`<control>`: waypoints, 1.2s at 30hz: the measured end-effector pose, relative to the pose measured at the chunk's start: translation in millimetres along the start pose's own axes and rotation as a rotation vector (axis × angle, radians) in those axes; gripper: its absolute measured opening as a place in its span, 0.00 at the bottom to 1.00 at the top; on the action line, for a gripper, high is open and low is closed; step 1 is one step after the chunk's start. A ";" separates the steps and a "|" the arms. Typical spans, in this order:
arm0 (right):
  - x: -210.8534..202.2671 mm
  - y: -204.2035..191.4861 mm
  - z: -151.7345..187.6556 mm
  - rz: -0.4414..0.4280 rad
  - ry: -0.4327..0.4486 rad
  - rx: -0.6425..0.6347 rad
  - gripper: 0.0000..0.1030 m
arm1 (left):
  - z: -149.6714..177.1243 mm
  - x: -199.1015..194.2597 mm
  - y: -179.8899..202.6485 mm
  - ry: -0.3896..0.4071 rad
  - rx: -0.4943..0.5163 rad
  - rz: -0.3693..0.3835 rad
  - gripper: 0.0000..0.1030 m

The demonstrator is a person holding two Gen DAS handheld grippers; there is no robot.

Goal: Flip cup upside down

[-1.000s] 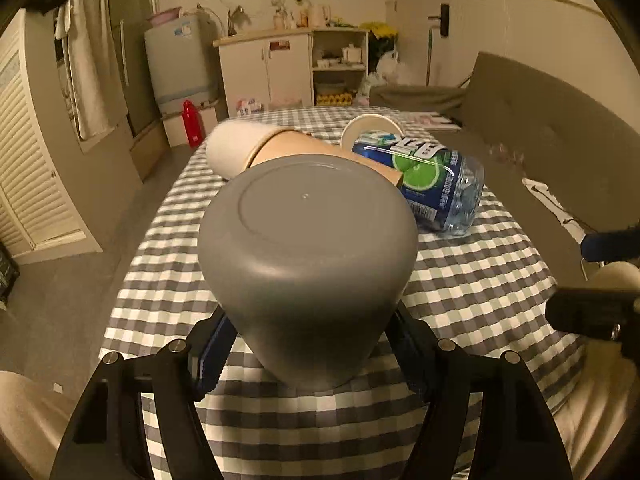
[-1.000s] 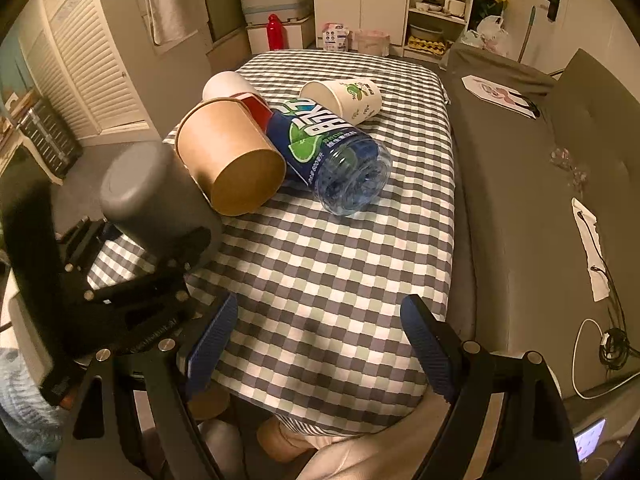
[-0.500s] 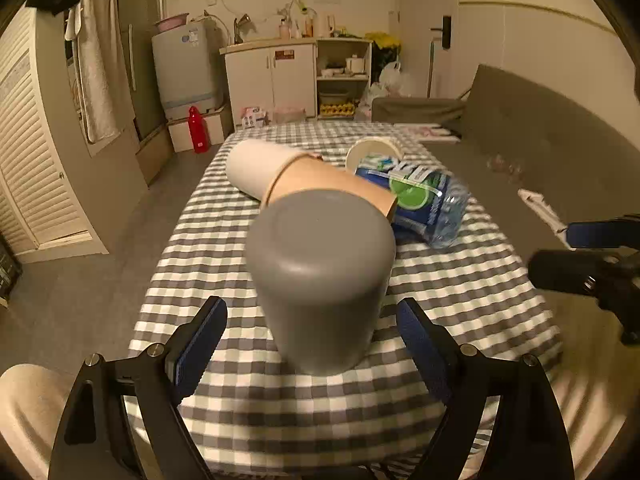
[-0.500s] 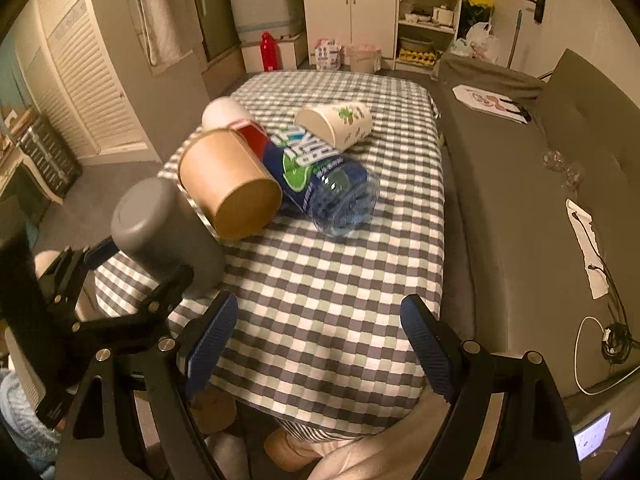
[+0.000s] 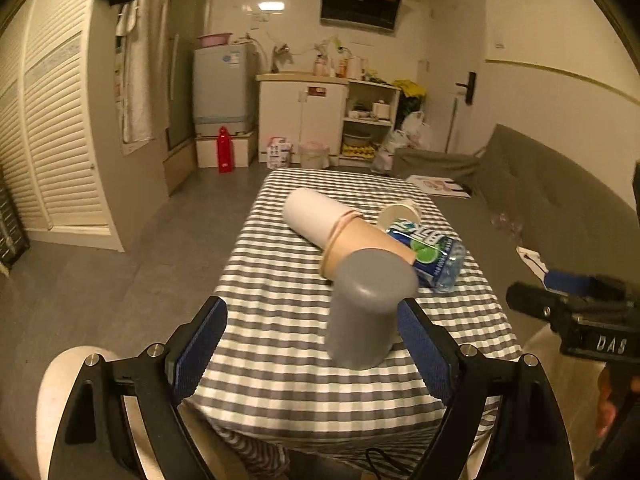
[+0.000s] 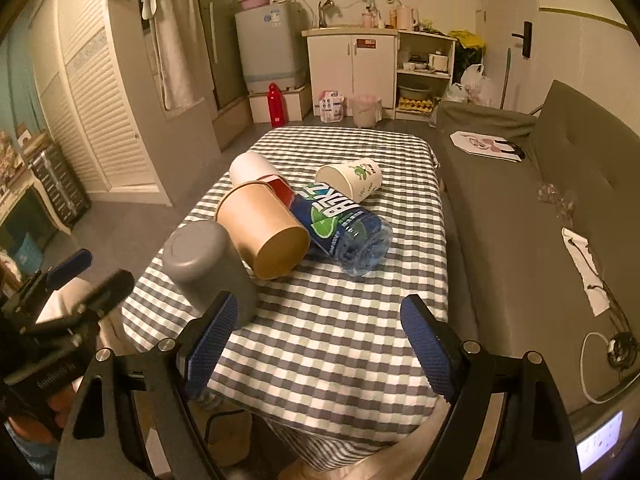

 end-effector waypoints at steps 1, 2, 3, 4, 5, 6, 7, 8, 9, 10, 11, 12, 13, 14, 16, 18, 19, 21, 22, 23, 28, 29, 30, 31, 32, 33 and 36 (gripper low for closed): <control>0.6 -2.9 2.9 0.003 0.005 0.001 0.81 | 1.1 -0.3 -2.9 -0.002 -0.004 -0.005 0.87; 1.3 -6.1 5.8 0.007 0.010 -0.003 0.81 | 2.5 -0.3 -4.8 -0.004 -0.010 -0.007 0.87; 1.9 -8.0 8.3 0.011 0.017 -0.008 0.81 | 4.7 0.6 -6.5 -0.010 -0.018 -0.005 0.87; 3.4 -11.1 12.0 0.023 0.031 -0.017 0.81 | 6.8 2.2 -7.0 -0.016 -0.020 -0.006 0.87; 4.8 -11.4 14.8 0.033 0.041 -0.022 0.81 | 8.5 3.8 -6.6 -0.019 -0.018 -0.010 0.87; 7.0 -12.2 17.2 0.040 0.044 -0.025 0.81 | 9.9 4.8 -6.1 -0.019 -0.015 -0.013 0.87; 9.6 -12.4 19.2 0.046 0.045 -0.028 0.81 | 11.8 5.5 -3.9 -0.019 -0.008 -0.019 0.87; 13.6 -13.1 22.0 0.057 0.041 -0.035 0.81 | 12.7 7.0 -2.8 -0.021 -0.003 -0.022 0.87; 16.1 -13.4 23.0 0.062 0.033 -0.038 0.81 | 13.6 9.0 -1.9 -0.025 0.001 -0.019 0.87; 18.0 -13.8 23.4 0.063 0.027 -0.039 0.81 | 14.4 10.4 -2.1 -0.029 0.002 -0.017 0.87; 18.4 -14.2 23.7 0.063 0.032 -0.042 0.84 | 14.7 11.7 -1.3 -0.034 0.002 -0.015 0.87; 17.2 -14.3 23.5 0.069 0.044 -0.044 0.88 | 15.1 12.3 -1.0 -0.036 0.002 -0.014 0.87; 16.4 -14.0 23.6 0.074 0.052 -0.045 0.93 | 15.6 12.4 -1.3 -0.038 0.003 -0.014 0.87; 15.7 -13.7 23.9 0.078 0.059 -0.045 0.93 | 16.0 12.5 -0.8 -0.039 0.005 -0.014 0.87; 16.7 -11.6 24.8 0.081 0.053 -0.037 0.93 | 16.8 12.3 1.0 -0.041 0.009 -0.016 0.92; 18.7 -8.6 25.6 0.086 0.042 -0.027 0.94 | 17.0 11.2 1.5 -0.037 0.013 -0.021 0.92; 19.4 -7.0 25.7 0.086 0.039 -0.023 0.95 | 17.0 11.2 1.7 -0.037 0.013 -0.024 0.92; 20.1 -4.9 25.7 0.087 0.037 -0.013 0.97 | 17.3 12.0 1.0 -0.042 0.013 -0.030 0.92; 20.2 -4.5 25.7 0.088 0.037 -0.011 1.00 | 17.3 12.8 0.4 -0.046 0.010 -0.033 0.92; 20.0 -4.4 25.8 0.088 0.038 -0.009 1.00 | 17.1 13.5 -0.4 -0.048 0.008 -0.037 0.93; 20.3 -5.5 25.7 0.090 0.036 -0.016 1.00 | 16.9 13.3 -1.9 -0.051 0.002 -0.050 0.93; 20.2 -5.5 25.7 0.089 0.038 -0.015 1.00 | 17.0 12.7 -1.5 -0.048 0.003 -0.050 0.93; 20.2 -5.5 25.7 0.090 0.038 -0.016 1.00 | 17.3 12.5 -1.5 -0.046 0.005 -0.049 0.93; 20.0 -5.5 26.0 0.090 0.038 -0.016 1.00 | 17.1 12.3 -1.2 -0.045 0.006 -0.049 0.93; 20.1 -5.5 26.1 0.089 0.037 -0.016 1.00 | 16.7 12.5 -0.8 -0.045 0.008 -0.050 0.93; 20.1 -5.5 26.1 0.090 0.036 -0.016 1.00 | 16.7 12.7 -0.9 -0.047 0.008 -0.048 0.93; 20.1 -5.2 26.5 0.092 0.033 -0.015 1.00 | 17.9 14.7 -0.7 -0.062 0.011 -0.047 0.93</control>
Point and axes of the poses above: each gripper's, at about its wrist camera, not at the fingertips, and x roughly the way its jaws point, y to its right, z to its underside, the point moved 2 cm from there along x, roughly the way its jaws point, and after that the axes turned 11 degrees about -z, right-handed, at the moved point
